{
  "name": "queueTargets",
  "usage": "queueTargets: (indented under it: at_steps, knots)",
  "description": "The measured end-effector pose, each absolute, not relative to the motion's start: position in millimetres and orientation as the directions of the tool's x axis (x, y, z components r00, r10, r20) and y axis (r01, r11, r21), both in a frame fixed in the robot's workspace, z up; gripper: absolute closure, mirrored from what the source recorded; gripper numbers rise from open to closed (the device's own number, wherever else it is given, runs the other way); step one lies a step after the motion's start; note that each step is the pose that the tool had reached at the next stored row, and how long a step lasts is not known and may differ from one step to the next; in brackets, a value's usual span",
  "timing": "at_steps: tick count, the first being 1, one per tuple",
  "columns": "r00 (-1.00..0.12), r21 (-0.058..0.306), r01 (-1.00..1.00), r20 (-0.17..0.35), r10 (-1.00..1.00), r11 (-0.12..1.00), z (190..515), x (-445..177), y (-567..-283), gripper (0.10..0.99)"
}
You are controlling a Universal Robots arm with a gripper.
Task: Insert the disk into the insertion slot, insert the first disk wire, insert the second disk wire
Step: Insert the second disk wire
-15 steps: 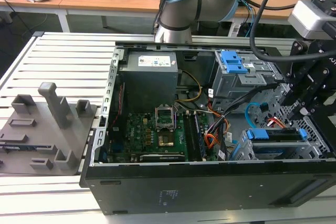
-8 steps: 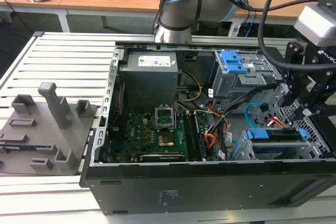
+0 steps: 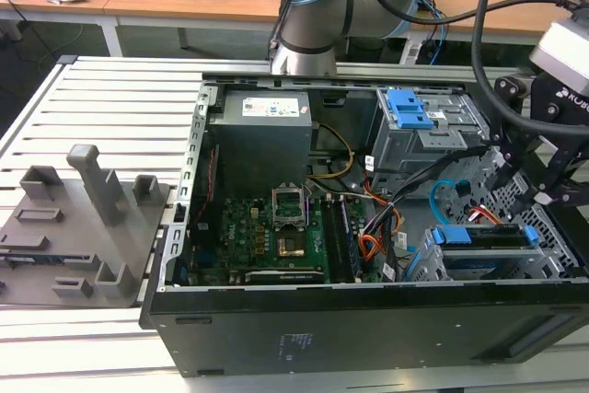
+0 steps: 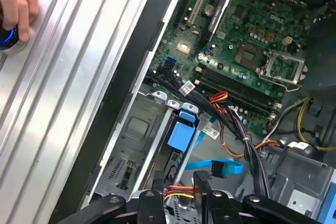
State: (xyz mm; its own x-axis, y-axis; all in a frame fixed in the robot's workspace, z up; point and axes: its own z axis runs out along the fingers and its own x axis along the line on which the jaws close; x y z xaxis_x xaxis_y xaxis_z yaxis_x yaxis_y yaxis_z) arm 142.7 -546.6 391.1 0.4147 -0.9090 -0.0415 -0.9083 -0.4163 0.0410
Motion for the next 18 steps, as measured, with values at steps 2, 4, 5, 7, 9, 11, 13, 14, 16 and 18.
queueTargets:
  at_steps: [2,4,5,7,9,11,13,14,16,18]
  knots:
    - [0.456,0.041,-0.888,-0.042,-0.889,-0.457,391,143,-547,0.725]
    - [0.532,0.041,-0.845,-0.041,-0.846,-0.533,391,143,-547,0.725]
    - [0.559,0.041,-0.827,-0.042,-0.828,-0.560,391,143,-547,0.725]
    - [0.601,0.041,-0.797,-0.041,-0.798,-0.603,391,143,-547,0.725]
    - [0.602,0.041,-0.796,-0.041,-0.797,-0.604,391,143,-547,0.725]
    - [0.603,0.041,-0.796,-0.042,-0.797,-0.604,391,143,-547,0.725]
    - [0.603,0.041,-0.796,-0.042,-0.797,-0.604,391,143,-544,0.725]
    - [0.603,0.041,-0.796,-0.042,-0.797,-0.604,391,143,-542,0.725]
    - [0.603,0.041,-0.796,-0.042,-0.797,-0.604,391,143,-535,0.725]
    - [0.603,0.041,-0.796,-0.042,-0.797,-0.604,391,143,-528,0.725]
